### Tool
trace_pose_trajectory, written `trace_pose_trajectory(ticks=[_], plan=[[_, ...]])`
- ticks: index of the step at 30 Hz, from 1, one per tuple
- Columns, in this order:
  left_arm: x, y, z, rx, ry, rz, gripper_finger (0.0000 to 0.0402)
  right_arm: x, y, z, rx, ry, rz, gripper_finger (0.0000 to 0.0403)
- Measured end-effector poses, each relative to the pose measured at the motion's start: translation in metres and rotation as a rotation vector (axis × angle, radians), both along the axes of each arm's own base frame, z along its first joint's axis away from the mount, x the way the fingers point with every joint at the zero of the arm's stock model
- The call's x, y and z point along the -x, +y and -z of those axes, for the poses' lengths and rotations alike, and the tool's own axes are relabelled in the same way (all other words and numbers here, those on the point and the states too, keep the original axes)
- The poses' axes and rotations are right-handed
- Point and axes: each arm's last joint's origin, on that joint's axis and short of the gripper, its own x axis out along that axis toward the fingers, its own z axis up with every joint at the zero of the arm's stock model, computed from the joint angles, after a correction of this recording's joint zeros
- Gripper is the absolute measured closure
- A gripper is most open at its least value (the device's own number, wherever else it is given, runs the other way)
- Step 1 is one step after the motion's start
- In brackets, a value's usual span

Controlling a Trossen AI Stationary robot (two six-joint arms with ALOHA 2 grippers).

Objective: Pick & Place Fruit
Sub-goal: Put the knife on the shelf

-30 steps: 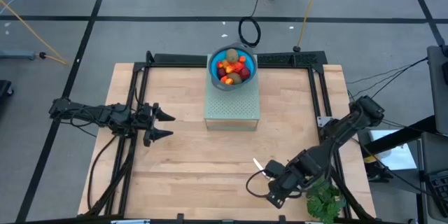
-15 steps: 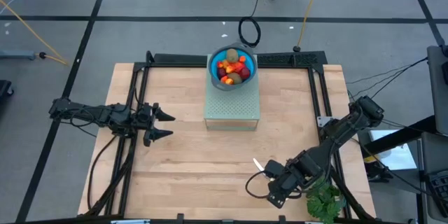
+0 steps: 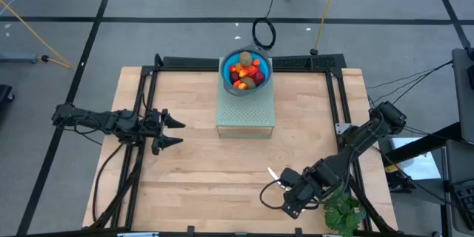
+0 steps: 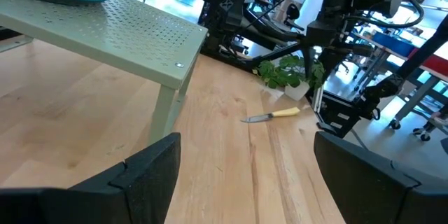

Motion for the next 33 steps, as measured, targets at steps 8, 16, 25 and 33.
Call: trace_pose_trajectory(ticks=[8, 16, 25, 33], plan=[[0.000, 0.000, 0.000, 0.000, 0.000, 0.000, 0.0078, 0.000, 0.000, 0.000, 0.000, 0.000, 0.002, 0.0183], [0.000, 0.000, 0.000, 0.004, 0.000, -0.001, 0.0078, 0.001, 0.000, 0.000, 0.005, 0.005, 0.002, 0.0163], [0.000, 0.000, 0.000, 0.011, 0.001, -0.002, 0.0078, 0.005, -0.003, 0.019, 0.006, 0.058, 0.046, 0.0171], [0.000, 0.000, 0.000, 0.013, 0.001, -0.002, 0.0078, 0.009, -0.002, 0.048, -0.097, 0.123, 0.085, 0.0174]])
